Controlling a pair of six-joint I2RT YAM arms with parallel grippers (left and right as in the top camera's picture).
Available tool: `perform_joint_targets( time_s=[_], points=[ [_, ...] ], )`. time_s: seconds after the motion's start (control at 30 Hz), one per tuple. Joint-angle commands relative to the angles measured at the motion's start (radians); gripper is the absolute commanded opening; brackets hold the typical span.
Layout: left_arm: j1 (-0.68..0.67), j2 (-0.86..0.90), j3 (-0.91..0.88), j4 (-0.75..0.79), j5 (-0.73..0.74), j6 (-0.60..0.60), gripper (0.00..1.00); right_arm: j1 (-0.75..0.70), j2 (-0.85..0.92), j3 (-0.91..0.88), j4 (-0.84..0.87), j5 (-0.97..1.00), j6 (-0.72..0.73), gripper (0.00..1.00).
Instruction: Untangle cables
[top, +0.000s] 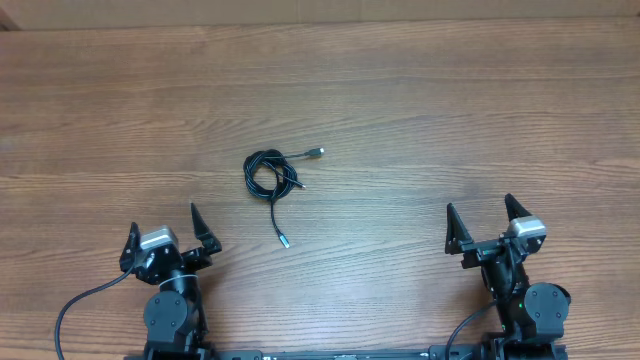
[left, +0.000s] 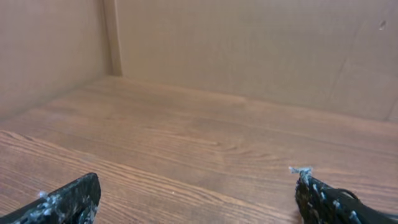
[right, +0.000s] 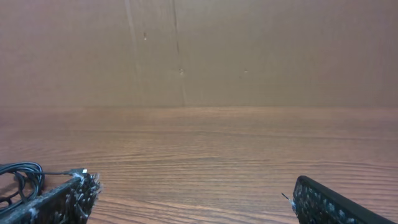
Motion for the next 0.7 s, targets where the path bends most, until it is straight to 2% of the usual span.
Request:
perform_joint_targets(
  time_s=[0.0,0.23,0.33,0.47,0.67],
  points=[
    [-0.006,-0.010,-0.002,-0.002,0.002,0.004,1.00,-0.005,-0.010,-0.010,0.001,0.013,0.047,1.00],
    [-0.006,-0.010,0.014,0.025,0.196,0.005,1.00,-0.005,-0.010,-0.007,-0.003,-0.004,0.074,1.00],
    [-0.006,-0.010,0.089,-0.005,0.303,0.004,1.00,-0.005,-0.010,0.037,-0.073,-0.033,0.096,1.00],
    [-0.006,0.003,0.279,-0.124,0.400,0.004,1.00,-0.005,-0.010,0.146,-0.194,-0.033,0.096,1.00],
    [-0.006,0.164,0.592,-0.362,0.410,0.010,1.00,-0.005,0.019,0.398,-0.443,-0.034,0.097,1.00]
  ],
)
